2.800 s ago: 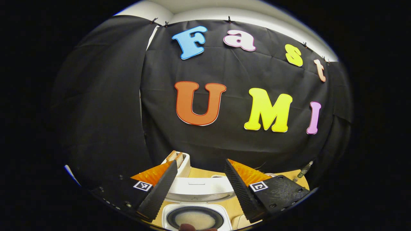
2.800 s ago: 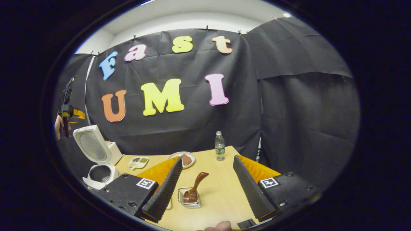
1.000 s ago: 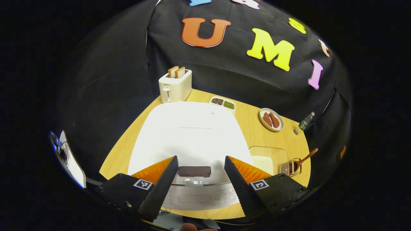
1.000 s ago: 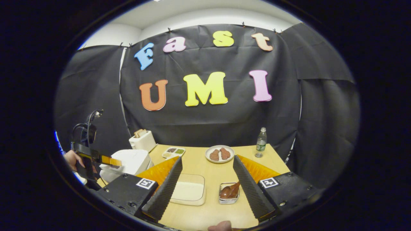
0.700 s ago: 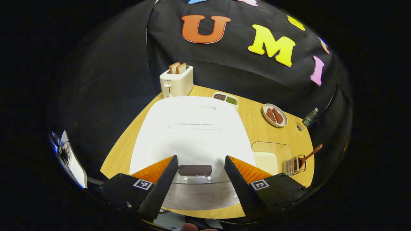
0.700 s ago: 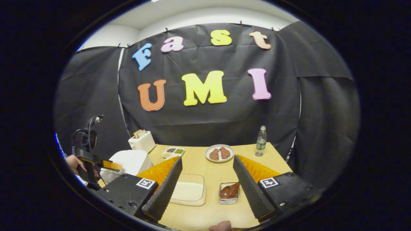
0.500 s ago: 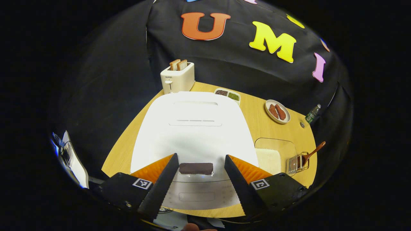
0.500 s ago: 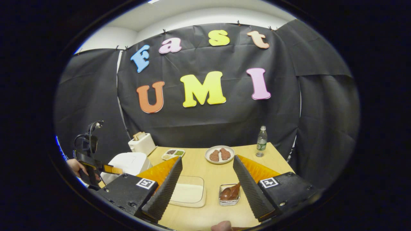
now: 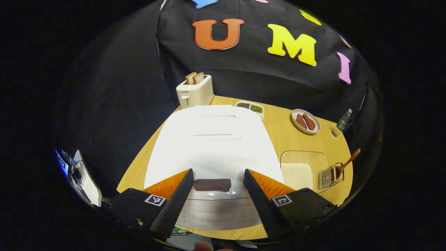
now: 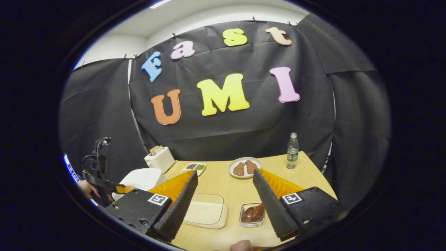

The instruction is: Close the left gripper, press the button to open the rice cooker; take a wooden spoon from the chopstick holder with the right hand, scoop a spoonful of rice and pour it into the rice cooker, then put the wooden spoon back into the chopstick holder.

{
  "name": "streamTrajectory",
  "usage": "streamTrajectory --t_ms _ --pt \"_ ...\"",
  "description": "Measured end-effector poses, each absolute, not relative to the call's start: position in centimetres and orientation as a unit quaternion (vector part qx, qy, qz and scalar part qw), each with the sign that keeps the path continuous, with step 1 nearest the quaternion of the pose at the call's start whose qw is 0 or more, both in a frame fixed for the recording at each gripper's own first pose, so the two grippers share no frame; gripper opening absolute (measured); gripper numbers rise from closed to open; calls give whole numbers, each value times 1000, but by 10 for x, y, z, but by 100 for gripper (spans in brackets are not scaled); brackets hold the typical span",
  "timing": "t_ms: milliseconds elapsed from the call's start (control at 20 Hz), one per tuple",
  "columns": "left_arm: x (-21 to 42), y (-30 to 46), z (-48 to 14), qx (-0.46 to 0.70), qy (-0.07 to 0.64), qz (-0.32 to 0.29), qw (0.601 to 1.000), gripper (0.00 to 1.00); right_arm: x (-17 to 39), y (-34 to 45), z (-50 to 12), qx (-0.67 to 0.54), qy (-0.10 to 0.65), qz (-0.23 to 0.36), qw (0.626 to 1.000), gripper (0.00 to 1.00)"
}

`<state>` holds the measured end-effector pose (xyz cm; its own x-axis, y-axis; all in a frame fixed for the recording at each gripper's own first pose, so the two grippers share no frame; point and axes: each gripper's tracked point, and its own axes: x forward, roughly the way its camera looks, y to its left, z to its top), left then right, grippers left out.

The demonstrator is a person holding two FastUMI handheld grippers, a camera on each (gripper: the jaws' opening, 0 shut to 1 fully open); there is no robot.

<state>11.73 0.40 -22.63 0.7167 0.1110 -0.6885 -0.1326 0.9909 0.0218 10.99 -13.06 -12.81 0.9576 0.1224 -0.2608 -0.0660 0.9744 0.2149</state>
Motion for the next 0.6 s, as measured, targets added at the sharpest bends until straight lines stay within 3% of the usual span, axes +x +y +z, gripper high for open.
streamTrajectory --t_ms 300,600 --pt "129 3 -151 -28 257 81 963 94 116 -150 -102 90 99 29 991 100" --pt "90 -22 -55 -33 134 28 990 93 78 -128 -70 40 49 19 998 100"
